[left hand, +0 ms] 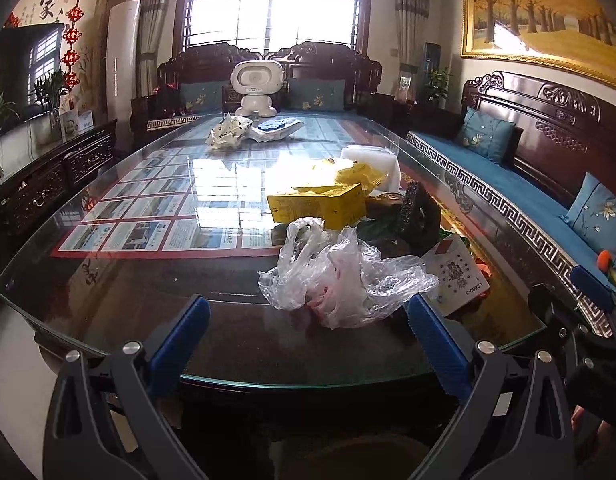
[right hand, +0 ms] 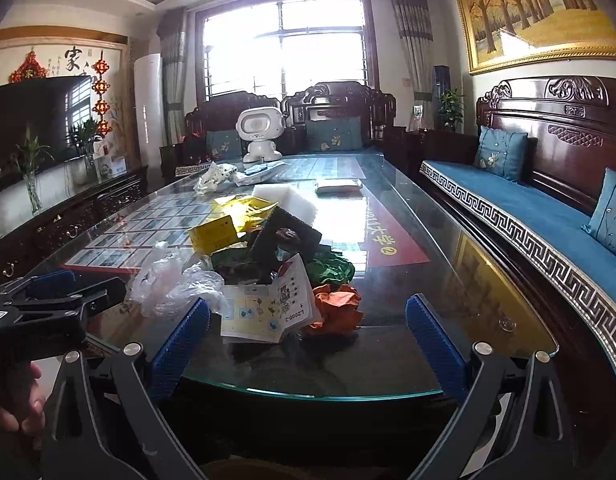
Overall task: Collect trash
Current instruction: 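Reach the left tool toward the clear plastic bag on the table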
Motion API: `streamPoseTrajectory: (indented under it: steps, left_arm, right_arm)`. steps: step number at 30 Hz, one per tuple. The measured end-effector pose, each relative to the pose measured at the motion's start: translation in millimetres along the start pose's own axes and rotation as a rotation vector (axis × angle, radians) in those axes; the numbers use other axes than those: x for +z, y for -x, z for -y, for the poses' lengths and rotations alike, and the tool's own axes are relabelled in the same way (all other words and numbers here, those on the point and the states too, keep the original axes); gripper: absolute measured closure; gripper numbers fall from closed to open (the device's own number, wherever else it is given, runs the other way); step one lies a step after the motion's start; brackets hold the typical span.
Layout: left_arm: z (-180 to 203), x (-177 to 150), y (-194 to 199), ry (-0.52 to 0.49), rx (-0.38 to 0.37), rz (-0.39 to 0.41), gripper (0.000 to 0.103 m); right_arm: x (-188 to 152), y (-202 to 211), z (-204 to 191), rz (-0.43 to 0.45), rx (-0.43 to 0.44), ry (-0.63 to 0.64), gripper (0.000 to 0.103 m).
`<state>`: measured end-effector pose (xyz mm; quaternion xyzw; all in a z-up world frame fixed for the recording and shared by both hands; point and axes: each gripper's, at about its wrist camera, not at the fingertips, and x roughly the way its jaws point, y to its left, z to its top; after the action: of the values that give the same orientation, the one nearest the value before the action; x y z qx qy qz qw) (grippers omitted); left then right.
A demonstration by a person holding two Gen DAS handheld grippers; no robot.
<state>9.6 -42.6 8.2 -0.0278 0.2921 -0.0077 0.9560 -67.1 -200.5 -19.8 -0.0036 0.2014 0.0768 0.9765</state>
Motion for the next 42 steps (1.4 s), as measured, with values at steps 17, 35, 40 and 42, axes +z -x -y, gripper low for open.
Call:
streamPoseTrajectory:
  steps: [17, 35, 40, 42]
  left_arm:
    - [-2.1, -1.5, -2.3, 0.001, 0.008, 0.006, 0.004]
    - [-7.1, 3.4, -9.4, 0.019, 0.007, 0.005, 0.004]
    - [-4.1, 2.5, -8.4, 0.011, -0.006, 0.005, 0.004]
    - [-2.7, 1.3, -9.0, 0.006, -0.005, 0.005, 0.004]
  right_arm:
    - [4.9, 1.1, -2.1, -0.007, 0.002, -0.001, 0.008]
    - [7.5, 2.4, -4.1, -0.011, -0.003, 0.008, 0.008]
    - [6.8, 0.4, -5.8, -0.018, 0.002, 0.020, 0.008]
    - [6.3, -1.7, -6.4, -0.024, 0.006, 0.024, 0.008]
